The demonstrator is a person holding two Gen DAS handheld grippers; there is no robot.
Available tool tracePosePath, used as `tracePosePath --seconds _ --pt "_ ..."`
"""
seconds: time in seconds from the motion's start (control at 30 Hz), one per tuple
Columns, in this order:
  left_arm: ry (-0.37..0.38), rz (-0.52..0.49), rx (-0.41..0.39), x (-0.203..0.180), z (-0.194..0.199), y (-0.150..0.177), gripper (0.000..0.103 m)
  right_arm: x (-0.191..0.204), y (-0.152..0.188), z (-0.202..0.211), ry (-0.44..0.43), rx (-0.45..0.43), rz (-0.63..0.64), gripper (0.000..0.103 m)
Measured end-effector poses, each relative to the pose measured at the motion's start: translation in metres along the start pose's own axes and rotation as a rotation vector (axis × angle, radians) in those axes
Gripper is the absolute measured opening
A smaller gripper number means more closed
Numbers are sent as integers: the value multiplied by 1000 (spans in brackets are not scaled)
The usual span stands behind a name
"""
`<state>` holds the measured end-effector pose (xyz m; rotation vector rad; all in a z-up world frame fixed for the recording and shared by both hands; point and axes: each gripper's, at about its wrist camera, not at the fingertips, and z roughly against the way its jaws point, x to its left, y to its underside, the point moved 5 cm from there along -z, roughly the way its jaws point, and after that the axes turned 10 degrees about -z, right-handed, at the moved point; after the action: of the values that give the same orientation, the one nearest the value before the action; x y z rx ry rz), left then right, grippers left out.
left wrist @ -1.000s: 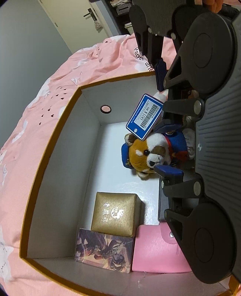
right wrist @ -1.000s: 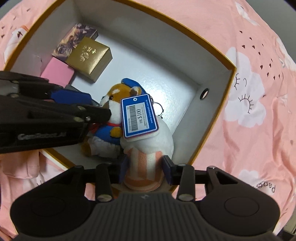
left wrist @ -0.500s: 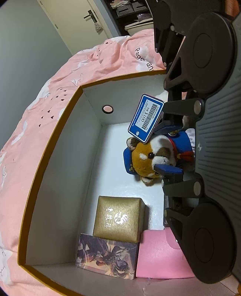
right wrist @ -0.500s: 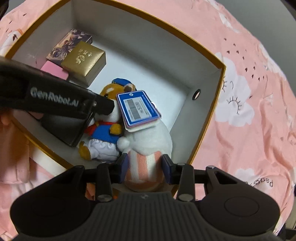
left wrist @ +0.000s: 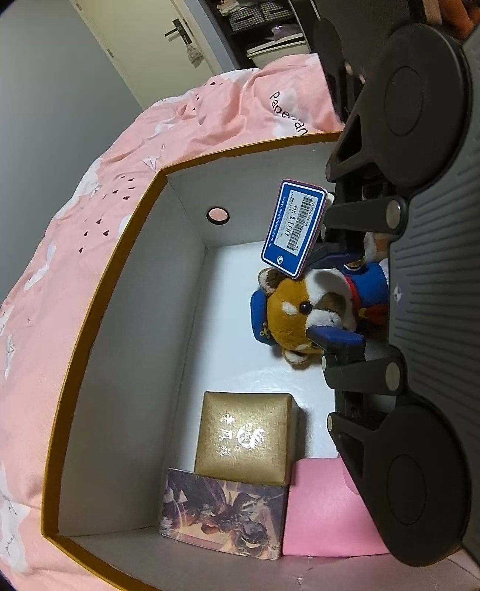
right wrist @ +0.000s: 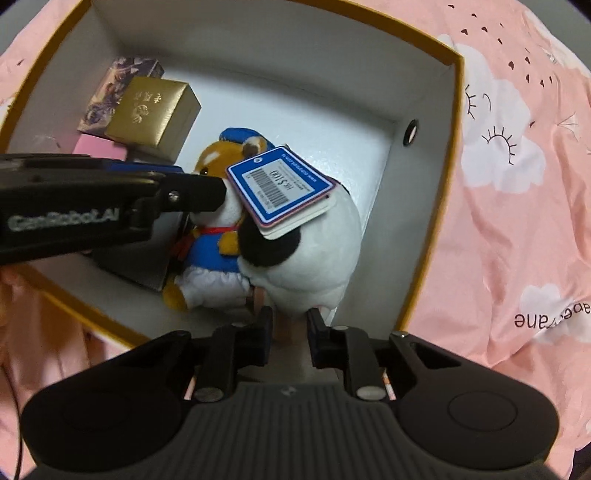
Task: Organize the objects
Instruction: 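Lower both plushes into the orange box and open both tools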
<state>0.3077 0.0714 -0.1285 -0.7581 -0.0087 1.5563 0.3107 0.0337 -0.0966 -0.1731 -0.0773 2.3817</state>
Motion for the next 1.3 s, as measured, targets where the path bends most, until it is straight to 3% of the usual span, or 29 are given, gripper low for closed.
tracePosePath --seconds 0.23,0.43,0.73,0.83,1.1,1.2,1.3 --pt "-31 -12 17 2 -6 -3 36 0 -17 39 14 -173 104 22" --pt "-43 -33 25 -2 -10 -1 36 2 -26 24 28 -198 173 15" --pt "-52 -91 21 -13 0 0 36 -1 -20 20 -1 -183 122 12" --pt "-49 -149 -4 -23 20 3 36 -2 -13 30 -17 -215 111 12" --pt "-156 -353 -41 -57 84 31 36 0 33 73 -114 -391 96 13" --pt "-205 -375 -57 -64 104 49 36 2 56 84 -140 -459 97 13" --pt "-250 -335 -87 -66 120 70 38 3 80 89 -158 -520 89 15"
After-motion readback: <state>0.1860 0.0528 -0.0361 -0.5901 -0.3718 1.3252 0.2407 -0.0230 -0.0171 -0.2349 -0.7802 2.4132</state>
